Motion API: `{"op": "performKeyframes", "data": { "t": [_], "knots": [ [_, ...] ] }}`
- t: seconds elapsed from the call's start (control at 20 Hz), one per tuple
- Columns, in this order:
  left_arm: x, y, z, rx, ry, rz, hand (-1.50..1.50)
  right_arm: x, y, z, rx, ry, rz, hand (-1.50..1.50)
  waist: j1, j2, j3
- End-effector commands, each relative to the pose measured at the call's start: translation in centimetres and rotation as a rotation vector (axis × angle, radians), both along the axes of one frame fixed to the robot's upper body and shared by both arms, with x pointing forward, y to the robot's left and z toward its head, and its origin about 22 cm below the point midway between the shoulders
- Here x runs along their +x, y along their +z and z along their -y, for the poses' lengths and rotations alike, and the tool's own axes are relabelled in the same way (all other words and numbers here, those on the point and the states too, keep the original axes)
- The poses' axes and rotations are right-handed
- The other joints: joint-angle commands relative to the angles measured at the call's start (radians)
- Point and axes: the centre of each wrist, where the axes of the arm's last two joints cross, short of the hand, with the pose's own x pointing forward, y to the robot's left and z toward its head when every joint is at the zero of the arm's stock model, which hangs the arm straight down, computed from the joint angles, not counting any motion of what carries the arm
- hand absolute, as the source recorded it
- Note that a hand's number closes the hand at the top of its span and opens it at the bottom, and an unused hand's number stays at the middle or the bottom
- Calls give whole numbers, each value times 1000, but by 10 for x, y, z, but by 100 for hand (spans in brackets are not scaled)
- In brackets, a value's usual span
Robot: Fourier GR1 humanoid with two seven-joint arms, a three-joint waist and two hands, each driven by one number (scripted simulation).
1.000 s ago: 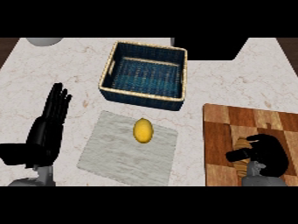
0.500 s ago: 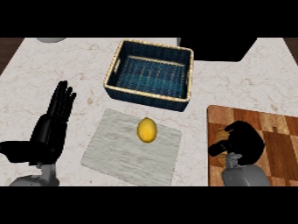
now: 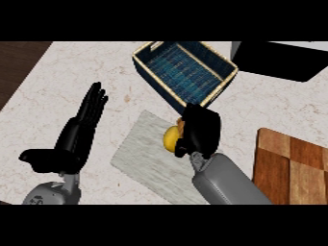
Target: Pick the croissant from the cutting board and place it in the basket
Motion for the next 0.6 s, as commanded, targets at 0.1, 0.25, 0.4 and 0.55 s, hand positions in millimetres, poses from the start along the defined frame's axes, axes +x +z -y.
{"op": "performKeyframes", "data": {
  "t": [0.1, 0.25, 0.4, 0.55],
  "knots": [
    [7, 0, 11, 8, -36, -3, 0, -2, 47, -45, 160, 108, 174, 150, 9, -4, 1],
    [6, -8, 11, 5, -5, -36, 0, -8, 74, -60, 255, 152, 299, 150, -8, -13, -2],
    [7, -6, 1, 9, 10, -38, 0, -15, 102, -74, 323, 182, 378, 150, -23, -26, -4],
    [8, -7, 9, 5, 3, -31, 0, -19, 116, -84, 367, 198, 410, 150, -28, -28, -5]
  ]
}}
